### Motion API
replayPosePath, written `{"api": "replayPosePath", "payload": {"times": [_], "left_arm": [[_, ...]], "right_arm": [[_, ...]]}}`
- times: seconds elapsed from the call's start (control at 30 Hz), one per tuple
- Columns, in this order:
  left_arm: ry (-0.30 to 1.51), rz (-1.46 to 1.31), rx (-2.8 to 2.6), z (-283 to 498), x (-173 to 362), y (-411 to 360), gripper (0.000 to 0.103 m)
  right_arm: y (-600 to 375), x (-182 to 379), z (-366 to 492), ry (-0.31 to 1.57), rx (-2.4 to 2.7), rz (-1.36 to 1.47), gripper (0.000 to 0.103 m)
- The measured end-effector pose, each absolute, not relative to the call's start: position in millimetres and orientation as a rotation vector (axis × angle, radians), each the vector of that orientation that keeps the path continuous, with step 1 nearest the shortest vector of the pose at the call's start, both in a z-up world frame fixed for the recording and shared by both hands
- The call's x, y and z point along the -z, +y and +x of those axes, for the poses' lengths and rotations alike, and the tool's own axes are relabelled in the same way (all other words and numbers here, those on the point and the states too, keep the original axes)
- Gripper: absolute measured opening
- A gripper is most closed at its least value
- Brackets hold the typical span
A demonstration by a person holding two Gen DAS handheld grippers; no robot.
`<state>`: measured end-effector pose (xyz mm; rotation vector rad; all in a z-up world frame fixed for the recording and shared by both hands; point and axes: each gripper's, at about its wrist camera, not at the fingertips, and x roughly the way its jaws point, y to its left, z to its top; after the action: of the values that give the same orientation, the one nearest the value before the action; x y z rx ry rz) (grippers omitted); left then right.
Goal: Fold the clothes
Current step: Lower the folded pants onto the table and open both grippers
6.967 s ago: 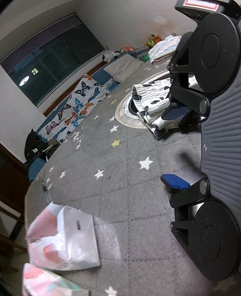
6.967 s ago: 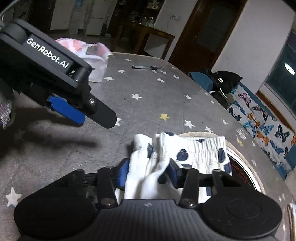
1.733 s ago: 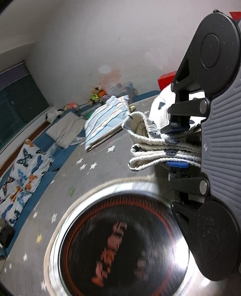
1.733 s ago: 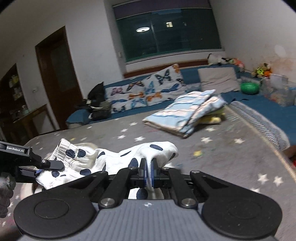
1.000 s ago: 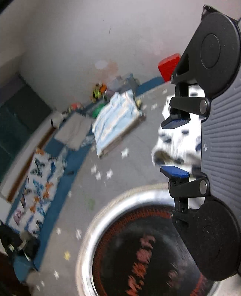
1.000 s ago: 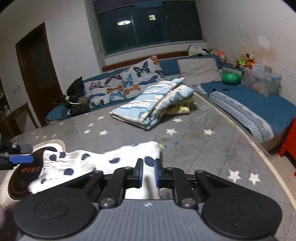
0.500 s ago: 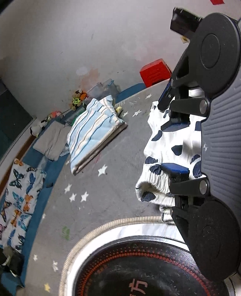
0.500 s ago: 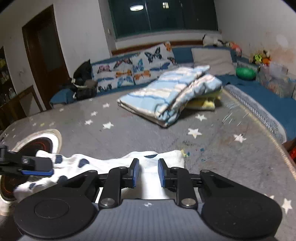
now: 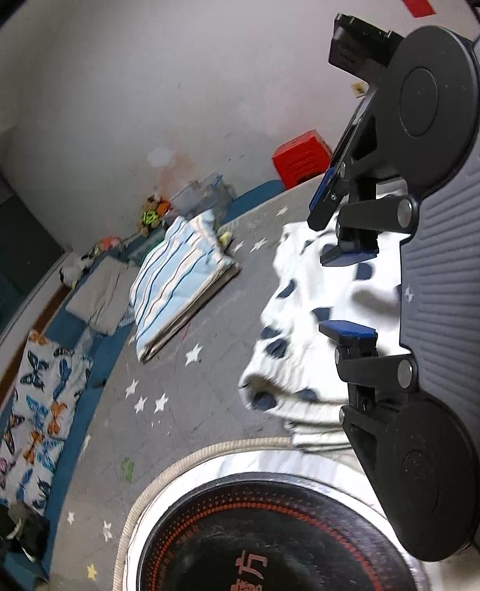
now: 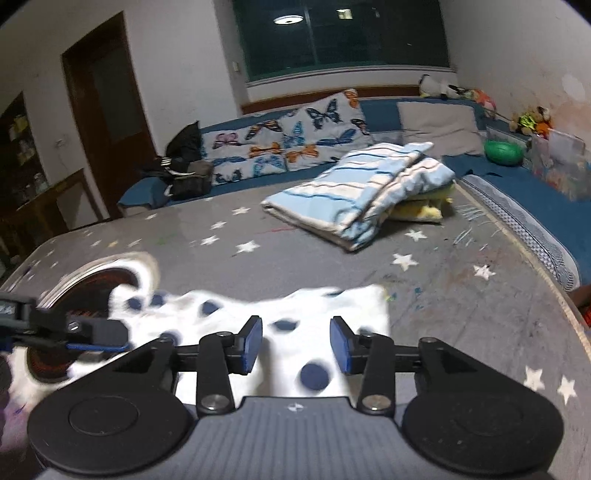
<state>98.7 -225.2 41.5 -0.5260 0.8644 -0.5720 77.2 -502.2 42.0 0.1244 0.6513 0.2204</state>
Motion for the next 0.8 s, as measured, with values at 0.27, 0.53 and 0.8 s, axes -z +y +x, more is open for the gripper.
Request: {"api": "replayPosePath", "payload": {"times": [0.27, 0.53, 0.8], "left_arm": [[0.86, -0.454, 0.583, 70, -37, -224, 0.035], [0.84, -0.407, 0.585, 53, -40, -224, 0.045], [0.784, -0.315, 0.54, 26, -52, -217, 0.081]], "right_arm": [[-475, -35, 12, 0.654, -0.295, 0.061, 0.049], [-468, -22, -24, 0.643, -0.242, 0.036, 0.059], [-461, -25, -41, 0.593, -0.209, 0.062, 0.085]]}}
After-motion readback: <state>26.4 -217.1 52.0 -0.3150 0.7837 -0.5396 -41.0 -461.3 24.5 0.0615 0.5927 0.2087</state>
